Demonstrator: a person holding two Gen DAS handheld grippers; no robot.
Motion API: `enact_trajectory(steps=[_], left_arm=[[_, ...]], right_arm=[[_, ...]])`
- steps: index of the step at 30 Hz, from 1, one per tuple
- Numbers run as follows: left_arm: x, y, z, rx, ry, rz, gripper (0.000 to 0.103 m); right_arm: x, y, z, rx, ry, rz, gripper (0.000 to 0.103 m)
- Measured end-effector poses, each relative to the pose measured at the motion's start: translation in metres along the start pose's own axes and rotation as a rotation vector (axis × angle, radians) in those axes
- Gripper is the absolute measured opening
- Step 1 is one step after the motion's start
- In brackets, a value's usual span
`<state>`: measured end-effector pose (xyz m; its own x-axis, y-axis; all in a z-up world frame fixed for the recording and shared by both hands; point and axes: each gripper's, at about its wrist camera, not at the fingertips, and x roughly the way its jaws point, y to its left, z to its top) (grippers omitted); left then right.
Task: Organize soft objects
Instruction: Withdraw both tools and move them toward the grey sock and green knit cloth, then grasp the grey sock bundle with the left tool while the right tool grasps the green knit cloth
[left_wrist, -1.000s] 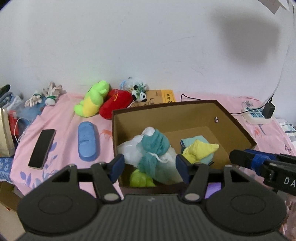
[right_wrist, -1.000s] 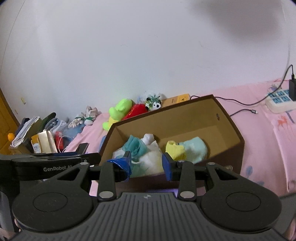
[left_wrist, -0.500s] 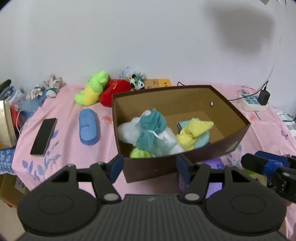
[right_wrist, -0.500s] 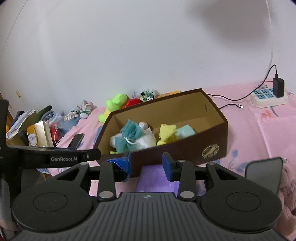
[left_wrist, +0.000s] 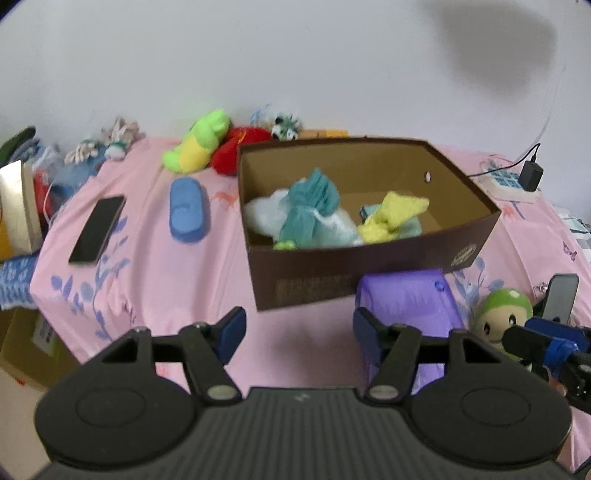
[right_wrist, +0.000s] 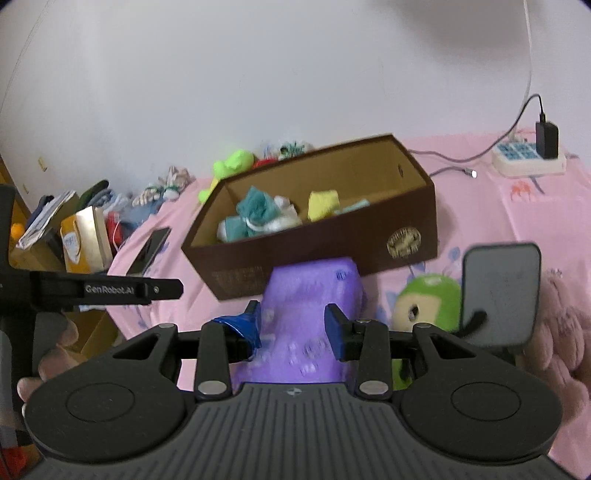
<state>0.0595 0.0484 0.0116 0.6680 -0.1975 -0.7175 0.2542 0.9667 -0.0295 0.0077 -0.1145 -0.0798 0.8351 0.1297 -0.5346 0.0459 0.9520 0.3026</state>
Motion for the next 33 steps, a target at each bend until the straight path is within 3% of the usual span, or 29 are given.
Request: enact_trajectory(steps=[16, 33], left_arm=[[0.0, -0.019, -0.056, -0.03, 0.102, 0.016, 0.066], [-0.008, -0.032, -0.106, -0.036, 0.175, -0.081, 0.066]], right_arm=[[-0.008, -0.042, -0.033, 0.029, 0.145, 0.031, 0.022], [0.002, -0.057, -0.053, 0.008, 0.311, 0.148, 0.022]])
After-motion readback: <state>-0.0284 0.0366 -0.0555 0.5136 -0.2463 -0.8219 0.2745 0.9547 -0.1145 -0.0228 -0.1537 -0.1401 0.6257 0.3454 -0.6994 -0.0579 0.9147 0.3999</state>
